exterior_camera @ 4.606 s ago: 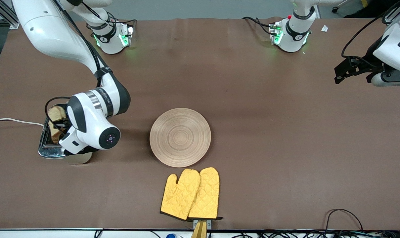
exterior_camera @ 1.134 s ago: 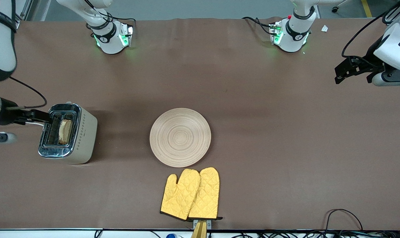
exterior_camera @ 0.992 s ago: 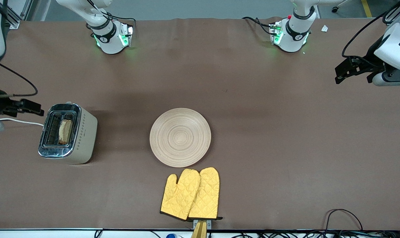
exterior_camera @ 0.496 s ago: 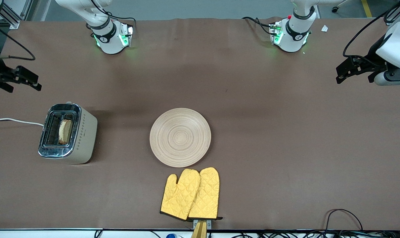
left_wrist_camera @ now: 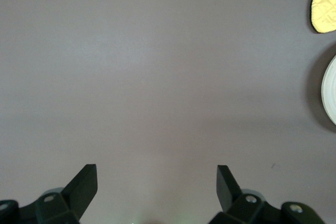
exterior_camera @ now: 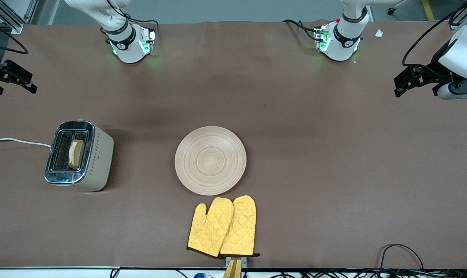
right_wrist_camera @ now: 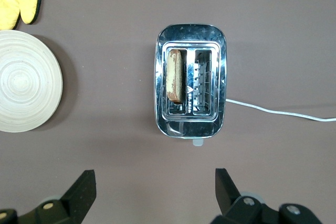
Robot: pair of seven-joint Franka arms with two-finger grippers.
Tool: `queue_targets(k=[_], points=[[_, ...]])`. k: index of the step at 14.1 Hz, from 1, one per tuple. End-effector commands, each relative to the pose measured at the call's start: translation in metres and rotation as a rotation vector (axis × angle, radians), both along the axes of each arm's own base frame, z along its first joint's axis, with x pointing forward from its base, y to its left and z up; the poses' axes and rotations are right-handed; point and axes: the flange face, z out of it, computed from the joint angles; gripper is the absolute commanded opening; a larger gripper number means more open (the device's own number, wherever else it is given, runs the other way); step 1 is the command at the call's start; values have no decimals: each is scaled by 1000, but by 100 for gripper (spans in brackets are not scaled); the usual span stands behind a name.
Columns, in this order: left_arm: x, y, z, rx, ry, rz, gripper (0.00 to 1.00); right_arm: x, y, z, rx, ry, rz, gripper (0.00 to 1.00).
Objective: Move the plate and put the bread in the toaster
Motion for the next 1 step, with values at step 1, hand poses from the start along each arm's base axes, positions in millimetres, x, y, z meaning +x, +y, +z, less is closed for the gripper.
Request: queue_targets(k=[1], points=[[-4,2,8,14,0,-21,100,2,5,1,14,16,-67,100]])
